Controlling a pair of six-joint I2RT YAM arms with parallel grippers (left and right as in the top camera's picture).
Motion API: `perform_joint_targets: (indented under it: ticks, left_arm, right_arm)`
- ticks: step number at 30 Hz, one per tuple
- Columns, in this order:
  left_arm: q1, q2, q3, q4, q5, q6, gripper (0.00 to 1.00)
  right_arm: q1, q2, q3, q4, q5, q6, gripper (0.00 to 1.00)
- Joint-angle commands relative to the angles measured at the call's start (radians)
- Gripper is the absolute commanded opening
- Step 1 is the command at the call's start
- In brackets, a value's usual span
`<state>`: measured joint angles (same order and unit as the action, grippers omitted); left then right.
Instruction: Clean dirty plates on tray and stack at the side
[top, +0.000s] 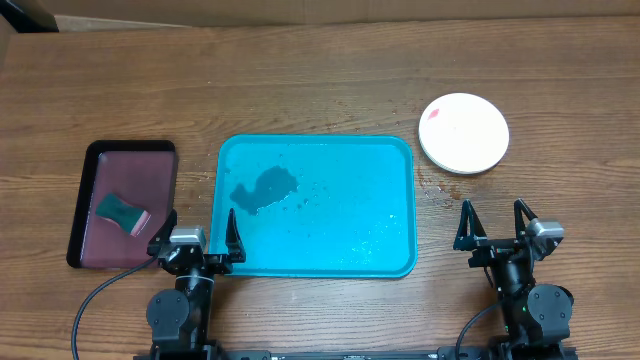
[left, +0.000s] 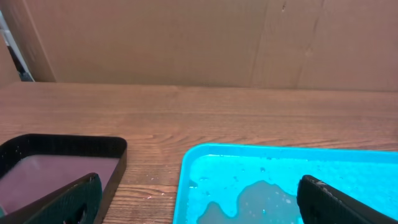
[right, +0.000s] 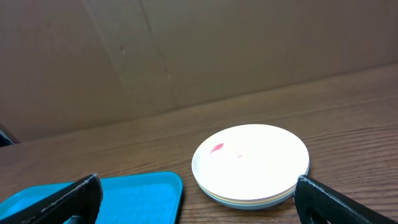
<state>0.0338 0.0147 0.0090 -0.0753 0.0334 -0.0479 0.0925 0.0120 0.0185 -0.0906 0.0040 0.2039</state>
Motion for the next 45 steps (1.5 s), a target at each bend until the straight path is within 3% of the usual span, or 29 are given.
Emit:
perform_joint_targets:
  ticks: [1,33,45]
  left_arm:
    - [0.005,-0.011,-0.005,0.000,0.010,0.026,1.00]
    - [0.005,-0.010,-0.005,0.000,0.010,0.026,1.00]
    - [0.005,-0.010,-0.005,0.000,0.010,0.026,1.00]
  right_arm:
    - [0.004,-0.009,-0.011,0.006,-0.002,-0.011,1.00]
    - [0.003,-0.009,-0.011,0.006,0.003,-0.012,1.00]
    - [0.005,-0.009,-0.010,0.005,-0.005,-0.312,1.00]
